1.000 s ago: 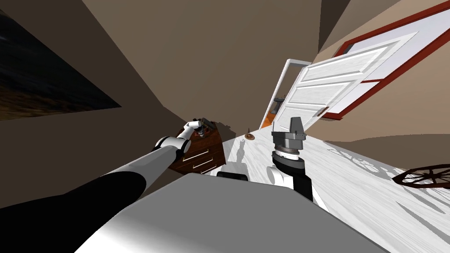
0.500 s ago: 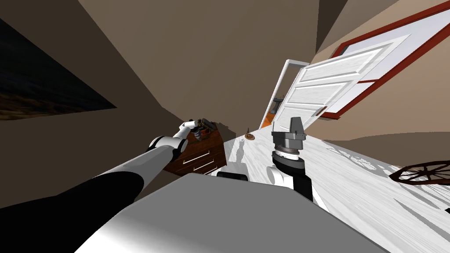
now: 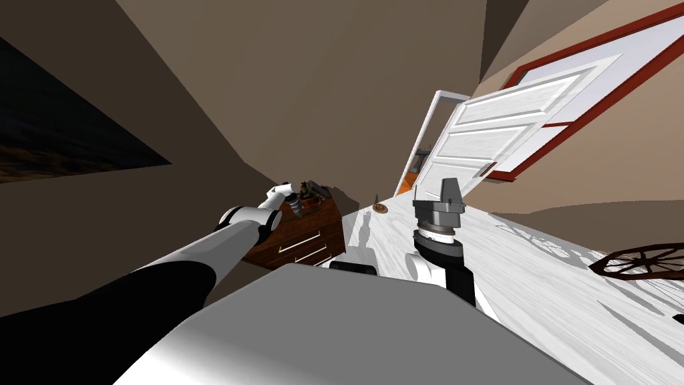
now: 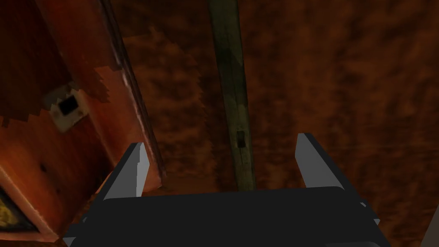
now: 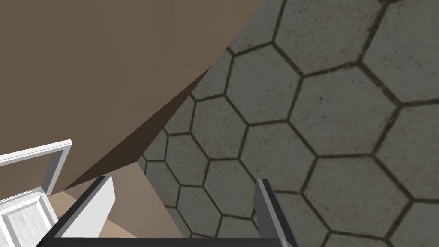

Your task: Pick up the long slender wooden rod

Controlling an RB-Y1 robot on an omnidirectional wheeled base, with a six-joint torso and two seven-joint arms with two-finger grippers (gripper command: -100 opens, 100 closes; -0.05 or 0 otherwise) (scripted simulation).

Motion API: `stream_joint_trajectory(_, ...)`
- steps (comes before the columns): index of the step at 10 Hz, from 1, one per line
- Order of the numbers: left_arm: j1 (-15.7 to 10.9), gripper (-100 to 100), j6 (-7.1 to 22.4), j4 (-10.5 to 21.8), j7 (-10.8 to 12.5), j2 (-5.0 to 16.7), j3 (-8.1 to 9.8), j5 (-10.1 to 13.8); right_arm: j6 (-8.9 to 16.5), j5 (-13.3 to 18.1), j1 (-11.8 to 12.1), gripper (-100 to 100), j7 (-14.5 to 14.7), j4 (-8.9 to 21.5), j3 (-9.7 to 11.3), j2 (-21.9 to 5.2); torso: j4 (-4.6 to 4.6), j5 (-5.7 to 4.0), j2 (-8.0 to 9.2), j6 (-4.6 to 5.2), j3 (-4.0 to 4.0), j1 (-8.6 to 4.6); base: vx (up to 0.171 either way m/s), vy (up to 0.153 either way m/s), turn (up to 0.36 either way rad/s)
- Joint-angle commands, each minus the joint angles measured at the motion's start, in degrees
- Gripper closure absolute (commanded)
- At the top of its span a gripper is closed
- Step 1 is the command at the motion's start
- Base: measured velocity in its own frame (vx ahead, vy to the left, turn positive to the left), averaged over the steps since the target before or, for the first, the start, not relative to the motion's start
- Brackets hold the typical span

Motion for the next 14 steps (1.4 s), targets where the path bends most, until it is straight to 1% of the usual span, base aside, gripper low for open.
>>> stream_joint_trajectory(1,-0.6,-100,-0.5,2.9,-0.4,0.0,-0.1,-0.1,0.0,0.0,0.0,0,0.0,0.0,0.0,0.0,0.0,0.0,0.0,0.0,0.0,0.0,0.0,0.0,0.0)
stream_joint_trajectory(4,-0.3,-100,3.0,5.8,0.3,2.1,0.43,0.7,0.0,0.0,0.0,0,0.0,0.0,0.0,0.0,0.0,0.0,-0.01,-0.01,0.0,0.06,0.028,0.039,-0.018)
stream_joint_trajectory(5,-0.3,-100,3.0,3.8,0.3,2.1,0.43,0.7,0.0,0.0,0.0,0,0.0,0.0,0.0,0.0,-0.01,0.04,-0.04,-0.02,-0.02,0.14,0.018,0.043,0.001)
stream_joint_trajectory(6,-0.3,-100,3.0,3.8,0.3,2.1,0.43,0.7,0.0,0.0,0.0,0,0.0,0.0,0.0,0.0,0.0,0.01,-0.01,0.0,0.0,0.08,0.002,0.017,-0.002)
stream_joint_trajectory(7,-0.3,-100,3.0,5.8,0.3,2.1,0.43,0.7,0.0,0.0,0.0,0,0.0,0.0,0.0,0.0,0.01,-0.01,0.04,0.0,0.02,-0.02,0.0,0.0,0.0)
stream_joint_trajectory(8,-0.5,-100,2.9,5.2,0.3,2.0,0.37,0.6,0.0,0.0,0.0,0,0.0,0.0,0.0,0.0,0.01,-0.02,0.06,0.0,0.04,-0.09,0.0,0.0,0.0)
stream_joint_trajectory(9,-0.5,0,2.8,5.5,0.2,2.0,0.36,0.6,0.0,0.0,0.0,0,0.0,0.0,0.0,0.0,0.02,-0.03,0.07,0.0,0.04,-0.11,0.0,0.0,0.0)
stream_joint_trajectory(10,0.4,-100,1.0,5.9,0.2,1.0,0.61,0.3,0.0,0.0,0.0,0,0.0,0.0,0.0,0.0,0.02,-0.03,0.08,0.0,0.05,-0.11,0.006,0.005,0.0)
stream_joint_trajectory(12,0.6,-100,0.7,6.0,0.2,0.8,0.65,0.2,0.0,0.0,0.0,0,0.0,0.0,0.0,0.0,0.01,-0.03,0.05,0.01,0.03,-0.09,0.005,0.006,0.0)
stream_joint_trajectory(13,1.1,-100,1.4,4.8,0.6,0.9,0.72,0.4,0.0,0.0,0.0,0,0.0,0.0,0.0,0.0,0.01,-0.02,0.06,0.0,0.03,-0.09,0.0,0.0,0.0)
stream_joint_trajectory(14,1.1,100,1.3,4.8,0.6,0.9,0.73,0.3,0.0,0.0,0.0,0,0.0,0.0,0.0,0.0,0.02,-0.03,0.07,0.0,0.04,-0.1,0.0,0.0,0.0)
